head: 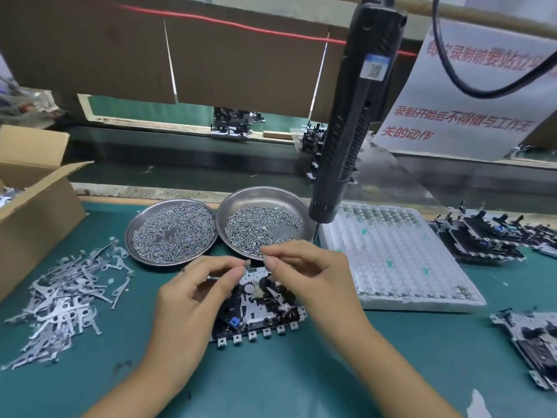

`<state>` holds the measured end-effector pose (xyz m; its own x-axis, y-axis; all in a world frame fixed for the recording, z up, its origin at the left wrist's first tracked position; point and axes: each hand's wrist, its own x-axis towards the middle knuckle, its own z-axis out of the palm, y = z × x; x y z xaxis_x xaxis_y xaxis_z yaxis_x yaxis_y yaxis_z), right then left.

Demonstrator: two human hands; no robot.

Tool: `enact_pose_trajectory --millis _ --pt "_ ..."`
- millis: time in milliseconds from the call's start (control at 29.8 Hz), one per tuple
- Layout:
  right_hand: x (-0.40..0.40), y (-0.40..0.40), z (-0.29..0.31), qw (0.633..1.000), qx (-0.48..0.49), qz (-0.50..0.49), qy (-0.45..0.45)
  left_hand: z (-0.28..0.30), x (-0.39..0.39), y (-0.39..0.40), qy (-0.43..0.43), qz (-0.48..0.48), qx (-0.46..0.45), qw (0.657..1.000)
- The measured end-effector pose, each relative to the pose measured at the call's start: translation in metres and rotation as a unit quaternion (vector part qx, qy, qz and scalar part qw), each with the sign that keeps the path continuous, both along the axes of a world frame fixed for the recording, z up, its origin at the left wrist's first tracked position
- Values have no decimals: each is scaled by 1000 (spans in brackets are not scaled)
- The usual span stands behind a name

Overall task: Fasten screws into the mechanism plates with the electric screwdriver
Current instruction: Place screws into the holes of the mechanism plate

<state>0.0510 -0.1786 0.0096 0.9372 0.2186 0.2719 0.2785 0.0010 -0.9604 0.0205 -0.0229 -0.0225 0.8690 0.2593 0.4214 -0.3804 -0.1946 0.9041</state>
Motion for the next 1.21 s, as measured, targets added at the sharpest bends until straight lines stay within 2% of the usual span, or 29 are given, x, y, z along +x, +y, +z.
enact_pose_trajectory --millis 168,403,637,973,1074,1208 --pt "-3 7 4 989 91 34 112 2 -2 -2 -39 0 29 999" --pt "-5 5 4 976 119 75 164 2 -5 -6 -77 8 -12 997" --pt "-6 6 1 964 135 92 211 -1 -6 -5 -115 25 16 993" --pt "-5 5 3 960 107 114 233 -2 -3 -2 -131 29 34 990" --pt "-4 3 3 961 85 122 233 -4 -4 -2 -137 27 61 988" --pt "1 -2 6 961 39 137 239 -2 -3 -1 -187 18 138 972"
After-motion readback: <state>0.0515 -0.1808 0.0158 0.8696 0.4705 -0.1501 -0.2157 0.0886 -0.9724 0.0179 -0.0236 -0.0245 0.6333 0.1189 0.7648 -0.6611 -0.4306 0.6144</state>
